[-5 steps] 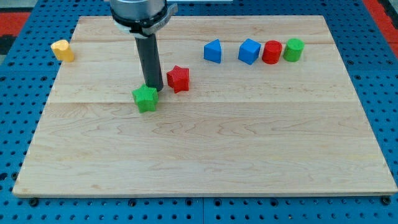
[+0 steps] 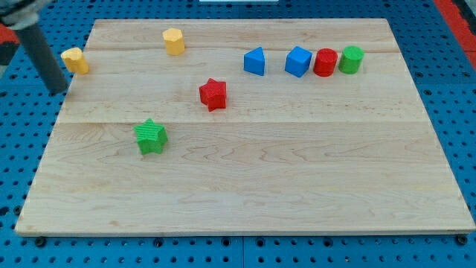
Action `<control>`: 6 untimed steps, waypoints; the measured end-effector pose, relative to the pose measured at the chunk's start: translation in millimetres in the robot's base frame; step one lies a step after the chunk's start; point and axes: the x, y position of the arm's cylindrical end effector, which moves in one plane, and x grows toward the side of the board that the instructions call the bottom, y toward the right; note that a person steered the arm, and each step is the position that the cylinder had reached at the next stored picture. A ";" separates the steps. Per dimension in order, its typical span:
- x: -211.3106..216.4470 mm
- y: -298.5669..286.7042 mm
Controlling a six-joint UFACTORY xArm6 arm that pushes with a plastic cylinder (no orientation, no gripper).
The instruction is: Slide the yellow heart closer to the yellow hexagon
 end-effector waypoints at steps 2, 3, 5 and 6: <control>-70.2 -1.7; -75.9 68.0; -41.3 77.1; -63.3 3.0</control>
